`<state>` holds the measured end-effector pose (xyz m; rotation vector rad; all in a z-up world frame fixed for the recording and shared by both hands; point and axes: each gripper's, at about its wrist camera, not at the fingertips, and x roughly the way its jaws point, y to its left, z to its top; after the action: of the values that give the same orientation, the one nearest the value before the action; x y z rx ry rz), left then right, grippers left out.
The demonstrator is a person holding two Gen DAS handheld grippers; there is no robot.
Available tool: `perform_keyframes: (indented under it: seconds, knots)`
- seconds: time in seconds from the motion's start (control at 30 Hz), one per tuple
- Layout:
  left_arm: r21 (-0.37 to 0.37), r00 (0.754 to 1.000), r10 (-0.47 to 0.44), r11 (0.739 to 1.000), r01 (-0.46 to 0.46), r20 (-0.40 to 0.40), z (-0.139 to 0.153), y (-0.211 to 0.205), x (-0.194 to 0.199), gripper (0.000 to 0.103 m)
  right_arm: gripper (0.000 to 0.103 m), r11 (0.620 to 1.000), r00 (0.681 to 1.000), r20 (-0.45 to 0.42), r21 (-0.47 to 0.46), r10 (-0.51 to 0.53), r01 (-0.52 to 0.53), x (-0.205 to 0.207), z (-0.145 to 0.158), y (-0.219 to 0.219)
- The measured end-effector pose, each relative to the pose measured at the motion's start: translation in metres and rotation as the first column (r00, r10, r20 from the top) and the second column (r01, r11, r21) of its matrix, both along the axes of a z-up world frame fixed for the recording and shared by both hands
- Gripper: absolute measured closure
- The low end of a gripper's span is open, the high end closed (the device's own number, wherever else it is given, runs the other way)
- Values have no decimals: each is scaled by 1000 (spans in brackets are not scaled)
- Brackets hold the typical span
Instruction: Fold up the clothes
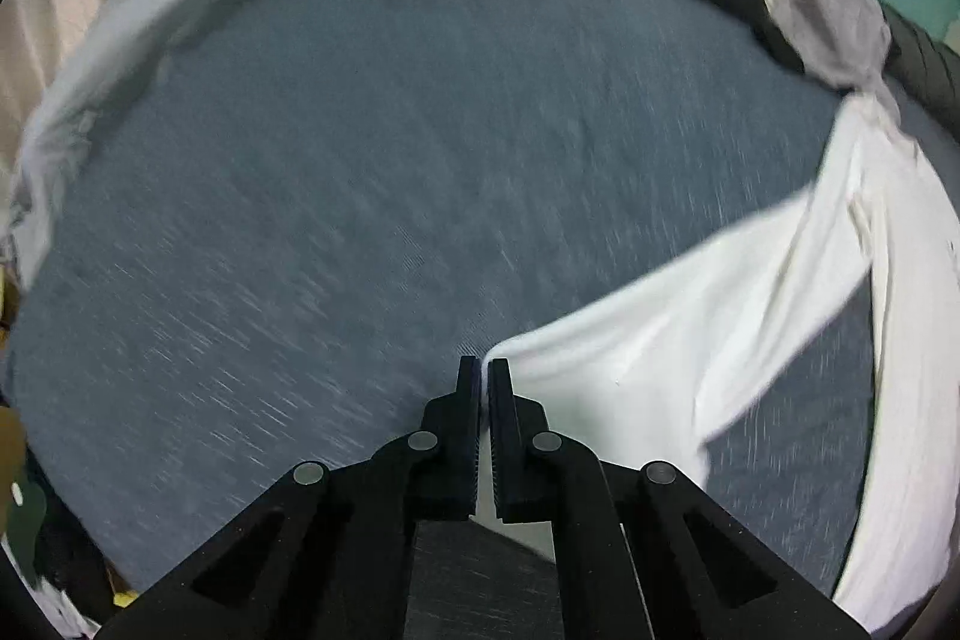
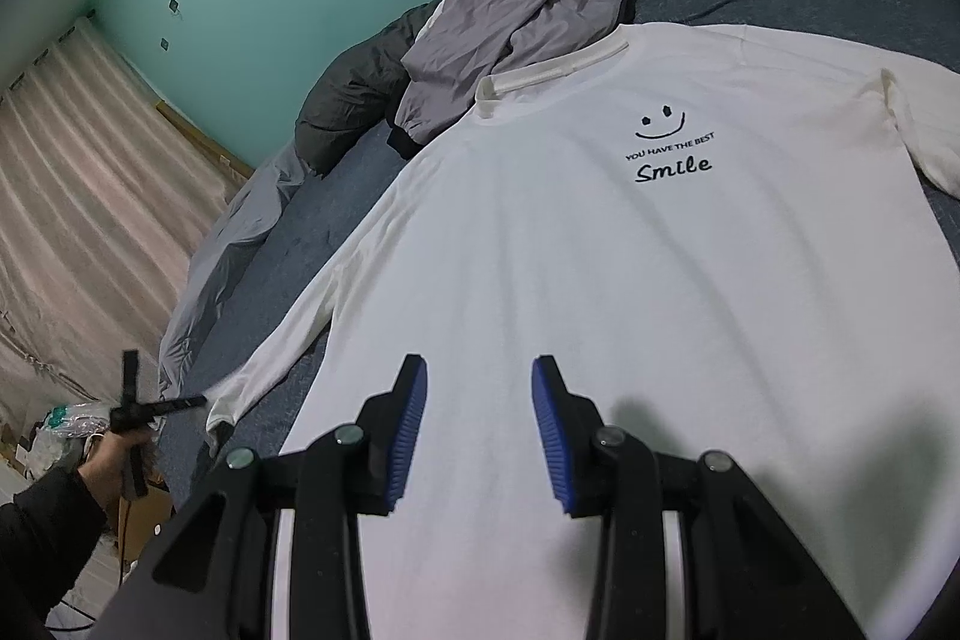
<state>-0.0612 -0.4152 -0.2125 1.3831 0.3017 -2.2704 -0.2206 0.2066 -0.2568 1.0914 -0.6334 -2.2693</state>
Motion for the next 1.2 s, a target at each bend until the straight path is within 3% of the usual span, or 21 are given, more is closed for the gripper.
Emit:
perform_keyframes:
  seconds: [0.17, 0.3, 0.53, 0.67, 0.73, 0.87, 1.13, 1.17, 1.2]
  knots:
    - [-67, 993, 86, 993, -92, -85, 40, -27, 6, 101, 67, 1000, 1000, 10, -5, -1, 1, -1, -4, 1]
    - [-36, 994, 102, 994, -103, -36, 30, -48, 0, 100, 67, 1000, 1000, 18, 3, 2, -2, -2, -7, 0]
    - [-6, 987, 155, 988, -155, -30, -2, -61, -14, 97, 67, 1000, 1000, 24, 19, 7, -7, -1, -11, -4]
    - [-11, 980, 195, 981, -196, -36, -9, -64, -11, 66, 67, 1000, 999, 32, 24, 8, -8, -1, -14, -6]
    - [-3, 974, 222, 975, -222, -46, -11, -66, -4, 64, 67, 1000, 999, 35, 24, 11, -12, -1, -14, -7]
    - [127, 969, 241, 964, -232, -55, -28, -65, 10, 58, 67, 1000, 1000, 28, 22, 15, -16, 0, -12, -8]
    - [278, 952, 293, 925, -260, -84, -58, -53, 40, 58, 67, 1000, 1000, 21, 18, 18, -18, 2, -8, -10]
    - [277, 953, 293, 925, -261, -78, -58, -53, 41, 61, 67, 1000, 1000, 20, 18, 18, -18, 2, -8, -10]
    - [276, 954, 292, 925, -263, -72, -58, -52, 41, 85, 67, 1000, 1000, 19, 18, 18, -19, 2, -7, -10]
